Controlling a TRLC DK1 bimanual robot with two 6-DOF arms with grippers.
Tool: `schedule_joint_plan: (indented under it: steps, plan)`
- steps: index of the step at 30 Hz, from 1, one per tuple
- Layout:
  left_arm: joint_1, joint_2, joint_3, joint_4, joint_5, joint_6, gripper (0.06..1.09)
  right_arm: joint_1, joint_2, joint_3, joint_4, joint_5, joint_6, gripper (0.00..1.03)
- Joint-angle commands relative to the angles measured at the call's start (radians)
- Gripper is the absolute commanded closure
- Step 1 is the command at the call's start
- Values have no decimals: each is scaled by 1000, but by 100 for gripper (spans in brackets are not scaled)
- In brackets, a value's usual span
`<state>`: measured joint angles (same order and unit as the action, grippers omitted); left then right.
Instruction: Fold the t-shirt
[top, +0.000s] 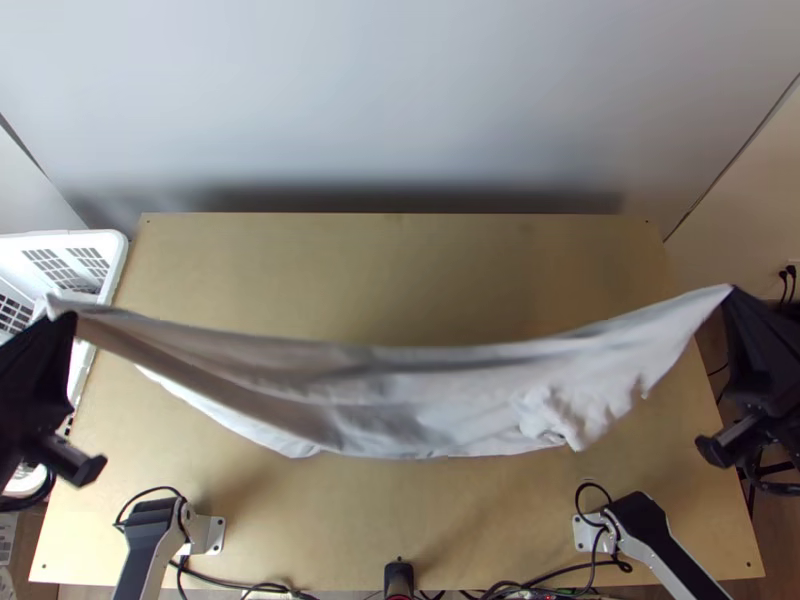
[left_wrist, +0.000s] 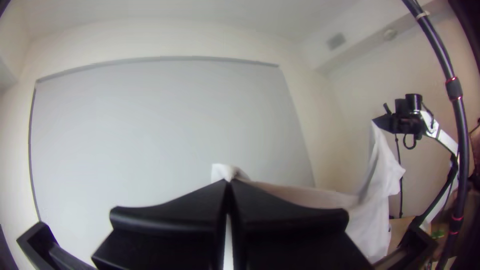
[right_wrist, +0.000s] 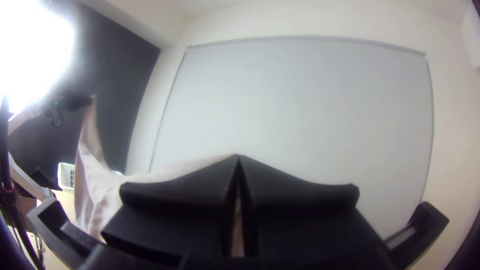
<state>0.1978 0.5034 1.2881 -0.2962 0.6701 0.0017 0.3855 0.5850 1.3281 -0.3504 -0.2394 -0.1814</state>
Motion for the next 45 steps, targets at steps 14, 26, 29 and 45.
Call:
schedule_joint_plan:
  steps: [14, 26, 29, 45]
  plan:
    - [149, -137, -82, 65, 14, 0, 105, -122, -99, -26, -1, 3, -24, 100]
    - [180, -146, -162, 40, 152, -181, 105, -103, -91, -152, -7, -51, 33, 100]
    - [183, -143, -194, 39, 171, -184, 105, -86, -90, -202, -1, -52, 62, 100]
    - [169, -8, -337, 77, 178, -180, 105, -34, -20, -360, 79, -47, 71, 100]
